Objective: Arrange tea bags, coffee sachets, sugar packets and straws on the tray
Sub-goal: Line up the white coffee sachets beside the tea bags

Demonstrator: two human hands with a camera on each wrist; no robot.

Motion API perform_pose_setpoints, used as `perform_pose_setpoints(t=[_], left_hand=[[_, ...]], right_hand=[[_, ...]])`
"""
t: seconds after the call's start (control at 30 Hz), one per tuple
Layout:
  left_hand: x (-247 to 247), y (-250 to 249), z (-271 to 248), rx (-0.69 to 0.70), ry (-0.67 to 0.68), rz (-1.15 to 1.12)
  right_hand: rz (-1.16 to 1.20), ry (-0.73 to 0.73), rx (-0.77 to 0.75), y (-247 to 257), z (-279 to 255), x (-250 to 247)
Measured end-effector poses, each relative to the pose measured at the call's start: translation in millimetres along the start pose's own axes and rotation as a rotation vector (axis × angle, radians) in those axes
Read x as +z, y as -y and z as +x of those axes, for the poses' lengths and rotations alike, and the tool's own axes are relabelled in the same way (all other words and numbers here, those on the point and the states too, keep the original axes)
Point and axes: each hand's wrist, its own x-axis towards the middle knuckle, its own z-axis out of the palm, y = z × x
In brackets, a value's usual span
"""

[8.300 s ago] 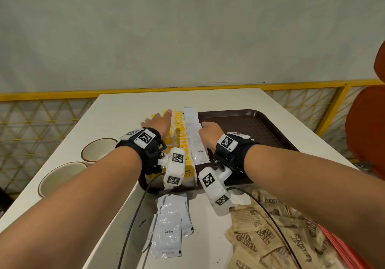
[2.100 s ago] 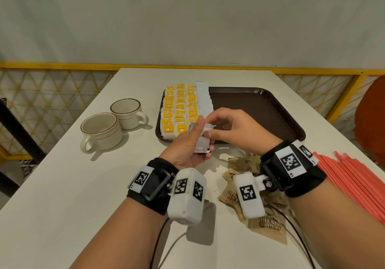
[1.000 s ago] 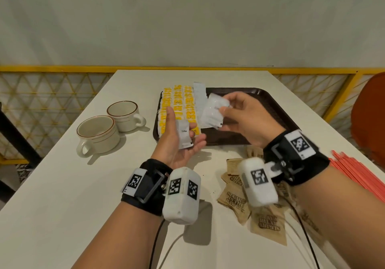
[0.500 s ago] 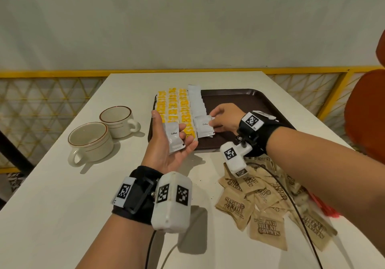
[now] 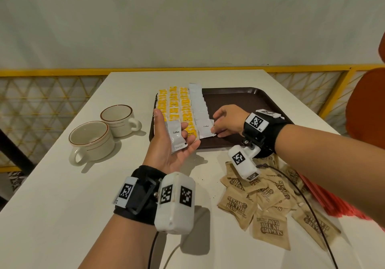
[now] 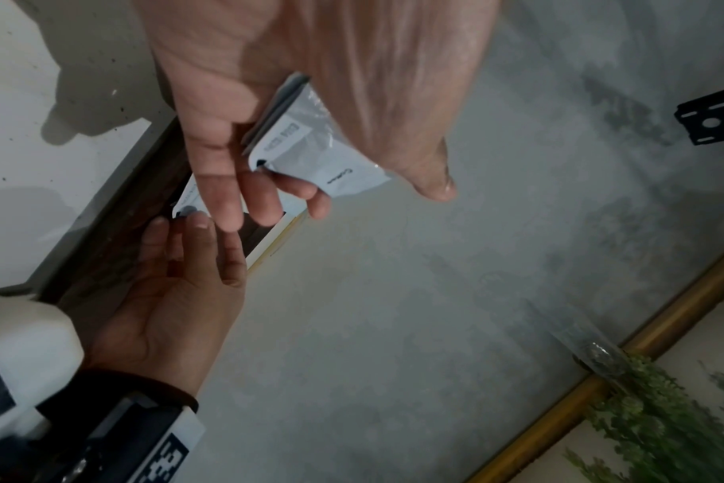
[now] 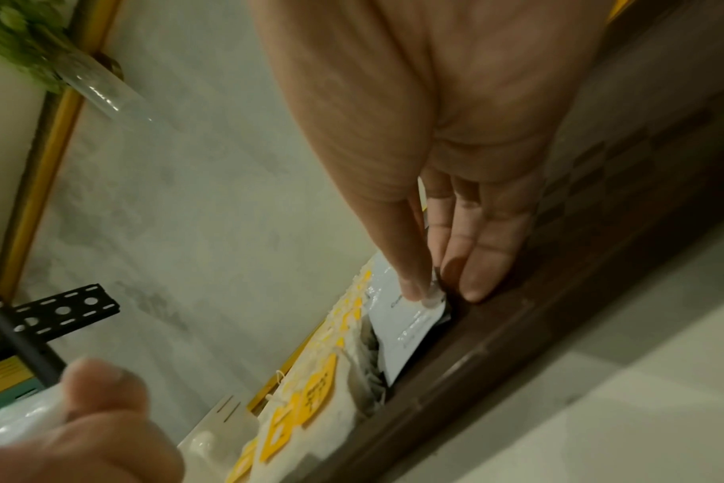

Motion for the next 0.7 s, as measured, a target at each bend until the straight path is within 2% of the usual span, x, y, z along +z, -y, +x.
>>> perform_pose_setpoints(t=[0.27,0.5,0.7], left_hand=[[0.6,-0.8,-0.9,-0.01,-0.001,0.007],[1.1,0.1,-1.2,-0.017,-0.008,0.009],[3.2,0.0,-2.7,-0.014,-0.009,0.019]], right_hand=[[-0.034,-0.042,-0.076,2.3,2.2,4.8],[-0.291,0.019,-0.125,-2.4,5.0,6.8],[-0.397,-0.003,-0.153,-1.8,8.4,7.9]])
